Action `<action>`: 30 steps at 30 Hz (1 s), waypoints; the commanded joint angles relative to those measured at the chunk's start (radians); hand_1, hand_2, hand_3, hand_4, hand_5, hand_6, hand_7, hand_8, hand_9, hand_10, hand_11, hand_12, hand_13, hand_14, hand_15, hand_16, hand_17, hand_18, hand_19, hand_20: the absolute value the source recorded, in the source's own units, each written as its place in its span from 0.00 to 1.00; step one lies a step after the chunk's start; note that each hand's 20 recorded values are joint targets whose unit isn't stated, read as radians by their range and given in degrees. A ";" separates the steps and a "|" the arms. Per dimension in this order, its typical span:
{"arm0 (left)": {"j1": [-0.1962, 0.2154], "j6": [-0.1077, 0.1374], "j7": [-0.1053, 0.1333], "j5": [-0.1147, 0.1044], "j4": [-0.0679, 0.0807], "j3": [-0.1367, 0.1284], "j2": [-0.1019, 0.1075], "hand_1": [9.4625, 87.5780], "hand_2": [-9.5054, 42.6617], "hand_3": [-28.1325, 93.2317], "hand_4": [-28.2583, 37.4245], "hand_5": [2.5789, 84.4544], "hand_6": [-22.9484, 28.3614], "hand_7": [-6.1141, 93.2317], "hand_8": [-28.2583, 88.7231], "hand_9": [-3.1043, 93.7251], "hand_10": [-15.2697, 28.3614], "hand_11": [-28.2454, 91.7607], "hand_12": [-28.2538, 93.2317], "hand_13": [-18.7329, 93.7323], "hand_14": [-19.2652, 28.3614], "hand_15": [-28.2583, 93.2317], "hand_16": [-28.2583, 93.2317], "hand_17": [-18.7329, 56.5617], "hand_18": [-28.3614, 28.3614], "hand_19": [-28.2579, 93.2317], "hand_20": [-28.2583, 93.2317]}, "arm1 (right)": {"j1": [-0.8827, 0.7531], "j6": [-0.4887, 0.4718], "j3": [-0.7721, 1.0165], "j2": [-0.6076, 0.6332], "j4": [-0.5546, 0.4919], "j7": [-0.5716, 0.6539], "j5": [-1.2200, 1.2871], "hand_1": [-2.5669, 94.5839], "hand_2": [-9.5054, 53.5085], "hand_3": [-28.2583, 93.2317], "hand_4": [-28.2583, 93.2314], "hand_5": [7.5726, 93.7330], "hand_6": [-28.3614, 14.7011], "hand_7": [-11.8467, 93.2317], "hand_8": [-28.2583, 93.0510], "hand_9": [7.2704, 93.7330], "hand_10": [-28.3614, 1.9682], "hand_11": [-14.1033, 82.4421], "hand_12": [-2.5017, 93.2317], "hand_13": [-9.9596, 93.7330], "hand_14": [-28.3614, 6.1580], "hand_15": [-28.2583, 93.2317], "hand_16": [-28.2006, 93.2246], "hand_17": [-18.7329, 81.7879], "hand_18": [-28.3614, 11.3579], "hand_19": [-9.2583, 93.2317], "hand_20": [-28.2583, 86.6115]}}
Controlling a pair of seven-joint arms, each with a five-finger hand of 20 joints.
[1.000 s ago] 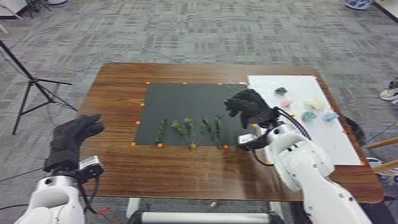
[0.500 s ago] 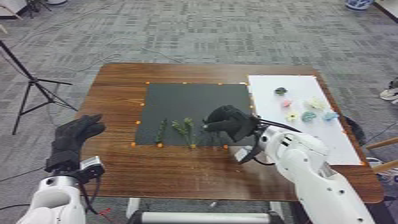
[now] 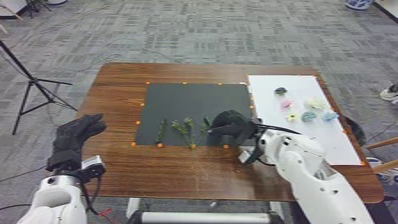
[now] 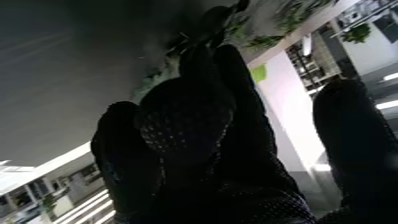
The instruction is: Arrange flowers
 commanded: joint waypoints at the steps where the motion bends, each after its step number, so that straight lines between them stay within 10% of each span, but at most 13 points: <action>1: 0.001 -0.014 -0.009 0.002 0.001 0.004 -0.006 0.25 0.40 0.78 0.10 0.66 0.55 0.22 0.18 0.60 0.68 0.48 0.35 0.55 0.81 0.51 0.20 0.34 0.74 0.34 0.38 | -0.031 0.023 0.028 0.010 0.000 0.037 0.017 0.21 0.33 0.78 0.13 0.56 0.55 0.36 0.19 0.67 0.47 0.24 0.15 1.00 0.67 0.69 0.48 0.82 0.29 1.00 0.75; 30: 0.007 -0.015 0.003 -0.003 0.001 0.010 -0.007 0.25 0.40 0.78 0.10 0.66 0.55 0.22 0.18 0.60 0.69 0.48 0.35 0.55 0.81 0.51 0.20 0.34 0.74 0.34 0.38 | -0.008 0.081 0.041 0.009 -0.022 0.077 0.170 0.21 0.32 0.78 0.14 0.59 0.54 0.36 0.19 0.70 0.46 0.24 0.15 1.00 0.68 0.70 0.47 0.83 0.28 1.00 0.76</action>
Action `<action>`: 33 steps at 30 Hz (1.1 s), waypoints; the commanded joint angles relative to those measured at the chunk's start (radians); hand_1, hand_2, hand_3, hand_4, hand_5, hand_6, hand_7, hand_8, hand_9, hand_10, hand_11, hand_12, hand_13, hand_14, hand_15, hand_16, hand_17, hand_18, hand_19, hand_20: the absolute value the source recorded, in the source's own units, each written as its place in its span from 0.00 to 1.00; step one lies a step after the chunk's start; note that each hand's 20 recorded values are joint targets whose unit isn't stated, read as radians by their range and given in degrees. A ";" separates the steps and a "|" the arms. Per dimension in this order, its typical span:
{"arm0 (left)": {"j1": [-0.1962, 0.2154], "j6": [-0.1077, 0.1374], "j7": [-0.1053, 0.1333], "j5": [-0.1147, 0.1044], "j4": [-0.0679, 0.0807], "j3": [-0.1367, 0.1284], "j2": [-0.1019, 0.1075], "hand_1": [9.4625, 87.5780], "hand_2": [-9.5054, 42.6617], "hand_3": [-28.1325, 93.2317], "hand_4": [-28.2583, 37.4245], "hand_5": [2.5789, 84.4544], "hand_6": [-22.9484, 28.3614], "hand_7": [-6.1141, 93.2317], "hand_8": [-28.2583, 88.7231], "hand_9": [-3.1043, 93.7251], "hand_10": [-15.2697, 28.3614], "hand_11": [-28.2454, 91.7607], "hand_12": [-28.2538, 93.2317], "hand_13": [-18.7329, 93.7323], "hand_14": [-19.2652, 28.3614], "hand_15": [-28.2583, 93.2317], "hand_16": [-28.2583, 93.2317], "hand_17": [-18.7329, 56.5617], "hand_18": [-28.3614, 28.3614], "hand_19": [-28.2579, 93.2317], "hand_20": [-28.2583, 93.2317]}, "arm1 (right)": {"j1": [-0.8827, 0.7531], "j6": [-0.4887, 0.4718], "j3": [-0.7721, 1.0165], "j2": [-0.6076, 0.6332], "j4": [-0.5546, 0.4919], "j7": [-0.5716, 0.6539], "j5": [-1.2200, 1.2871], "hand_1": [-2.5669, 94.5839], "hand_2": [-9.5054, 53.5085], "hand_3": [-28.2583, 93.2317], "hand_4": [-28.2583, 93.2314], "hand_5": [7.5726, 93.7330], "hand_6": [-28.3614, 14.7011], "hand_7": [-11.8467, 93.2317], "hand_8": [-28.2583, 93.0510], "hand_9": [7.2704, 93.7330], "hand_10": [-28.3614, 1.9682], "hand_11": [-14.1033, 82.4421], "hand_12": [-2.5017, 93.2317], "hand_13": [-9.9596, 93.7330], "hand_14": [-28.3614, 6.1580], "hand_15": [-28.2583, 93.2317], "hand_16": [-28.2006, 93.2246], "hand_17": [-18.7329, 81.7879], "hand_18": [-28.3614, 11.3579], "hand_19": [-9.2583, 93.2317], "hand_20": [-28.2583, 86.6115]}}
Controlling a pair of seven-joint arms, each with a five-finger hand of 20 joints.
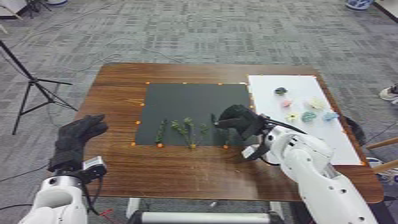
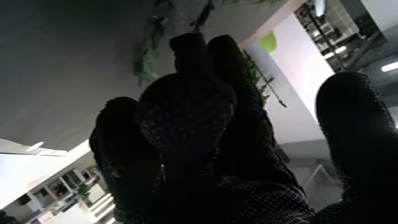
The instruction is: Arrange flowers
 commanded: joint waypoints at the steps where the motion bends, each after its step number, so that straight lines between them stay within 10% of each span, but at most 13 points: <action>1: 0.006 -0.008 -0.003 -0.001 0.000 0.002 -0.007 0.25 0.40 0.78 0.10 0.66 0.55 0.22 0.18 0.60 0.69 0.48 0.35 0.55 0.81 0.51 0.20 0.34 0.74 0.34 0.38 | 0.002 0.031 0.011 0.002 -0.023 0.015 0.032 0.21 0.31 0.78 0.14 0.59 0.54 0.36 0.19 0.70 0.46 0.24 0.15 1.00 0.68 0.70 0.46 0.83 0.28 1.00 0.76; 8: 0.006 -0.011 -0.007 0.000 -0.001 0.005 -0.005 0.25 0.40 0.78 0.09 0.66 0.55 0.22 0.18 0.60 0.69 0.48 0.35 0.55 0.81 0.51 0.20 0.34 0.74 0.34 0.38 | -0.003 0.076 0.044 0.002 -0.069 0.080 0.056 0.20 0.28 0.78 0.14 0.59 0.53 0.36 0.19 0.70 0.41 0.24 0.16 1.00 0.69 0.71 0.46 0.84 0.28 1.00 0.76; 14: 0.021 -0.006 -0.005 -0.002 -0.007 -0.006 -0.007 0.25 0.40 0.78 0.09 0.67 0.56 0.22 0.18 0.61 0.69 0.48 0.35 0.56 0.81 0.52 0.20 0.34 0.74 0.35 0.38 | -0.018 0.335 0.061 0.095 -0.096 0.143 -0.075 0.28 0.08 0.79 0.15 0.58 0.54 0.37 0.19 0.71 0.42 0.28 0.21 0.97 0.67 0.70 0.49 0.79 0.29 1.00 0.76; 21: 0.024 -0.003 -0.007 -0.001 -0.010 -0.008 -0.013 0.25 0.40 0.78 0.09 0.67 0.55 0.23 0.18 0.61 0.70 0.47 0.35 0.56 0.82 0.52 0.20 0.34 0.75 0.35 0.38 | -0.036 0.323 0.151 0.144 0.013 0.086 -0.240 0.37 0.00 0.82 0.13 0.52 0.57 0.46 0.16 0.59 0.44 0.51 0.35 0.87 0.67 0.81 0.52 0.76 0.32 1.00 0.81; 33: 0.012 -0.005 -0.012 0.004 -0.010 0.006 -0.007 0.25 0.40 0.78 0.09 0.67 0.54 0.23 0.18 0.62 0.70 0.47 0.35 0.56 0.82 0.52 0.20 0.34 0.75 0.35 0.38 | -0.041 0.282 0.177 0.180 0.115 -0.014 -0.369 0.41 0.00 0.80 0.11 0.63 0.67 0.41 0.31 0.71 0.49 0.46 0.32 0.89 0.66 0.81 0.51 0.77 0.28 1.00 0.82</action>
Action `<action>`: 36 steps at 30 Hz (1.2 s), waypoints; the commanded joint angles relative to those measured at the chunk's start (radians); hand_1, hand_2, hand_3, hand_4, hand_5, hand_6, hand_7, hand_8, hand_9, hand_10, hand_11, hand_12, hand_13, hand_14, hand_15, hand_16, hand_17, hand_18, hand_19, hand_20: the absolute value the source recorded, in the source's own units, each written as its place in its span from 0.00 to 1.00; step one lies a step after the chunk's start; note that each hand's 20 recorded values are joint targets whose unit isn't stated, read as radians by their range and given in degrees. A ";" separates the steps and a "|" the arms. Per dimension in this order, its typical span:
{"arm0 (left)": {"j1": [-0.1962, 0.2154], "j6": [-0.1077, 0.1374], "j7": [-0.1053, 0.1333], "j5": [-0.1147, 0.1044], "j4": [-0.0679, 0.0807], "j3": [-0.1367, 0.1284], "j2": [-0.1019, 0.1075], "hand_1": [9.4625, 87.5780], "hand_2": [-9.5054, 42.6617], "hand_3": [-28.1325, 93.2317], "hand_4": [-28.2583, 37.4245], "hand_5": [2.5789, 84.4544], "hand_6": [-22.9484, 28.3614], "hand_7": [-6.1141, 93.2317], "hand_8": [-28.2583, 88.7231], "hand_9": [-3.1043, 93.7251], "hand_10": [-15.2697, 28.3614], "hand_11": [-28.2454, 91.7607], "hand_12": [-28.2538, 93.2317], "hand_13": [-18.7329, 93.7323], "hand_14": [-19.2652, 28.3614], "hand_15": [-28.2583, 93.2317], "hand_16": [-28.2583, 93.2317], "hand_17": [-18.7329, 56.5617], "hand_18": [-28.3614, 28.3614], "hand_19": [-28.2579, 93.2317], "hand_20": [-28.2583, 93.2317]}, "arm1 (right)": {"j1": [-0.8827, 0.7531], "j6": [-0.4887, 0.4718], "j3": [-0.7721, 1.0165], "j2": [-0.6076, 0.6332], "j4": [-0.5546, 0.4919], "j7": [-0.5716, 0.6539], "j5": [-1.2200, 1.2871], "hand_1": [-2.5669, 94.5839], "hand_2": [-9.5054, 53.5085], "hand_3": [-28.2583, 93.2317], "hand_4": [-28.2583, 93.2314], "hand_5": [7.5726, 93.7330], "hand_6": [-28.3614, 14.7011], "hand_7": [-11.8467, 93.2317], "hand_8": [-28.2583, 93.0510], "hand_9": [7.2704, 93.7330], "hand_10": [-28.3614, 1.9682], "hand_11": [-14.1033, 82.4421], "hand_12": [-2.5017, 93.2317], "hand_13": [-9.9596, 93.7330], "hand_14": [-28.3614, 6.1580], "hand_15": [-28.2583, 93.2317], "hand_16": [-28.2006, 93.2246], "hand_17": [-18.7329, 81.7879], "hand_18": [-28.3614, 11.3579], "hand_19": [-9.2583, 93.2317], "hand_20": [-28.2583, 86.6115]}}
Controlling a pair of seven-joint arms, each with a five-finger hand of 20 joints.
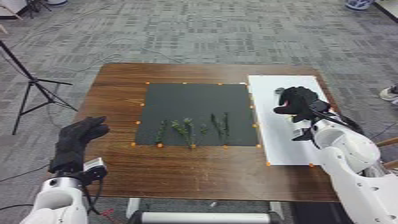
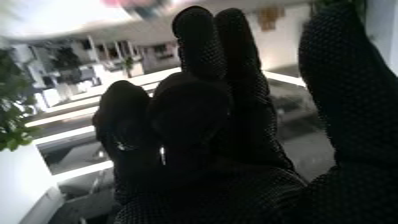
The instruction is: Arrange flowers
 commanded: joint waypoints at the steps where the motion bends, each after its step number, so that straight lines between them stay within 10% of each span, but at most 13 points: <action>1: 0.006 -0.004 -0.008 0.002 -0.009 0.006 -0.007 0.25 0.40 0.78 0.09 0.67 0.54 0.23 0.18 0.62 0.70 0.47 0.35 0.56 0.82 0.52 0.20 0.34 0.75 0.35 0.38 | -0.015 -0.042 0.000 0.042 0.006 -0.052 -0.081 0.41 0.00 0.80 0.11 0.63 0.67 0.41 0.31 0.71 0.49 0.46 0.31 0.89 0.66 0.81 0.51 0.77 0.28 1.00 0.82; 14: 0.016 0.002 -0.008 0.002 -0.013 0.007 -0.009 0.25 0.40 0.78 0.09 0.67 0.54 0.23 0.18 0.62 0.70 0.47 0.35 0.56 0.82 0.52 0.20 0.34 0.75 0.35 0.38 | -0.016 -0.026 0.019 0.081 0.022 -0.085 -0.109 0.38 0.00 0.82 0.11 0.61 0.68 0.42 0.16 0.70 0.50 0.37 0.27 0.89 0.66 0.81 0.50 0.77 0.29 1.00 0.82; 34: 0.003 -0.013 0.005 -0.003 -0.009 0.016 0.004 0.25 0.40 0.79 0.08 0.67 0.54 0.23 0.18 0.62 0.71 0.47 0.35 0.56 0.82 0.51 0.20 0.34 0.75 0.35 0.38 | -0.023 -0.021 -0.015 0.063 0.126 -0.063 -0.208 0.44 0.00 0.83 0.10 0.56 0.69 0.40 0.15 0.67 0.61 0.30 0.20 0.91 0.72 0.77 0.48 0.77 0.30 1.00 0.79; 36: 0.005 -0.012 0.008 -0.005 -0.010 0.012 0.006 0.25 0.40 0.79 0.08 0.67 0.54 0.23 0.18 0.62 0.70 0.47 0.35 0.56 0.82 0.51 0.20 0.34 0.75 0.35 0.38 | -0.021 0.020 -0.037 0.072 0.131 -0.057 -0.182 0.52 0.00 0.80 0.07 0.57 0.70 0.41 0.27 0.69 0.62 0.30 0.20 0.93 0.74 0.77 0.48 0.78 0.32 1.00 0.78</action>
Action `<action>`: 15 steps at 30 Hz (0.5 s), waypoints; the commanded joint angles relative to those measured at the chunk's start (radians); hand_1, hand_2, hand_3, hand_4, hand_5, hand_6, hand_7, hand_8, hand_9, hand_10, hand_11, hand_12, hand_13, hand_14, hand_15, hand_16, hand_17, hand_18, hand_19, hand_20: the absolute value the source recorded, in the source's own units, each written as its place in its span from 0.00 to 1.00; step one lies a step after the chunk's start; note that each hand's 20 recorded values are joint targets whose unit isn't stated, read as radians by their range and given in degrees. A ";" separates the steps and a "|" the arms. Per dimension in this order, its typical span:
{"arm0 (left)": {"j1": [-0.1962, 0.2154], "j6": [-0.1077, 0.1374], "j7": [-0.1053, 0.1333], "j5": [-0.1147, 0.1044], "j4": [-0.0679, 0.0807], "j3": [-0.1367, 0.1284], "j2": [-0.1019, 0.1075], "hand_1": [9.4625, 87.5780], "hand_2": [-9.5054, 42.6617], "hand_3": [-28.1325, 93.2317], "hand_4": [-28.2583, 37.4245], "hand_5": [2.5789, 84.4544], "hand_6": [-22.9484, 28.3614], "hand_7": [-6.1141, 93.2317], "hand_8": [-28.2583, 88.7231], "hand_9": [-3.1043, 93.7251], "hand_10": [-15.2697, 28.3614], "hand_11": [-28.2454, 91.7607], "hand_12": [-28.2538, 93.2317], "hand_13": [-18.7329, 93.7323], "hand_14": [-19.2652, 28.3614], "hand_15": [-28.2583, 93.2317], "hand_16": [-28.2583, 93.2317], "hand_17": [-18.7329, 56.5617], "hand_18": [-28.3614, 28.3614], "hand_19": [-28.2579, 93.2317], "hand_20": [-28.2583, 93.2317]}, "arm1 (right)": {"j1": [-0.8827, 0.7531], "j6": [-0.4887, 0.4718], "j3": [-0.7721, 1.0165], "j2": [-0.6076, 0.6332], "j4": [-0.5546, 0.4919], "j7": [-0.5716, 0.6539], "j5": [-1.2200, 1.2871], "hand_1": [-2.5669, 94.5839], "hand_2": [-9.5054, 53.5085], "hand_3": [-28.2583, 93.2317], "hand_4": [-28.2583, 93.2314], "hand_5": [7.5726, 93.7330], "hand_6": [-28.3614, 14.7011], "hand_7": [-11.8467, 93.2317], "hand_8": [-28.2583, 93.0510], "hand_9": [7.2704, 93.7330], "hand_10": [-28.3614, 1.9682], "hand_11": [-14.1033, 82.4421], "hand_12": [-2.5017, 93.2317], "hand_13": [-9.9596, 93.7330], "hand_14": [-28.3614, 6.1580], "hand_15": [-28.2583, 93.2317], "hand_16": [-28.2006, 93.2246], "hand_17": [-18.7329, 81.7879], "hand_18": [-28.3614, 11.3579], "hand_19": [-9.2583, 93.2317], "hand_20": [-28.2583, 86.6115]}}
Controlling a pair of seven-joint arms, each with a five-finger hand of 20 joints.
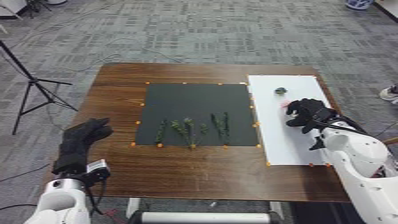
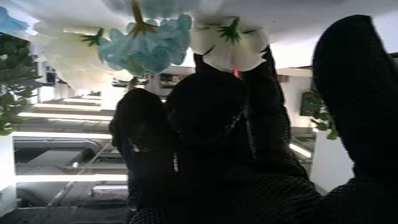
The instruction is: Arrange flowers
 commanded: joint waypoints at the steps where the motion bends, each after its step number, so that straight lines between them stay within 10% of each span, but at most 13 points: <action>1: 0.002 -0.010 0.008 -0.006 -0.007 -0.007 0.006 0.25 0.40 0.79 0.08 0.67 0.54 0.23 0.18 0.62 0.70 0.47 0.35 0.56 0.82 0.51 0.20 0.34 0.75 0.35 0.38 | -0.018 0.114 -0.066 0.015 0.048 0.037 0.056 0.56 0.00 0.78 0.07 0.58 0.70 0.42 0.29 0.71 0.62 0.29 0.22 0.94 0.75 0.76 0.48 0.78 0.33 1.00 0.78; 10: 0.003 -0.006 0.011 -0.007 -0.006 -0.013 0.004 0.25 0.41 0.78 0.08 0.67 0.54 0.23 0.18 0.62 0.70 0.47 0.35 0.56 0.82 0.51 0.20 0.34 0.75 0.35 0.38 | 0.002 0.293 -0.135 0.055 0.024 0.034 0.205 0.68 0.00 0.76 0.06 0.74 0.68 0.38 0.32 0.90 0.67 0.20 0.35 0.99 0.79 0.73 0.50 0.83 0.36 1.00 0.78; 15: 0.022 -0.012 0.015 -0.013 -0.001 -0.068 0.031 0.24 0.40 0.79 0.08 0.67 0.53 0.24 0.17 0.62 0.70 0.47 0.35 0.56 0.82 0.51 0.20 0.34 0.75 0.35 0.38 | 0.027 0.360 -0.190 0.107 -0.098 0.103 0.332 0.68 0.00 0.76 0.07 0.77 0.68 0.36 0.31 0.92 0.67 0.20 0.36 1.00 0.80 0.73 0.50 0.84 0.35 1.00 0.79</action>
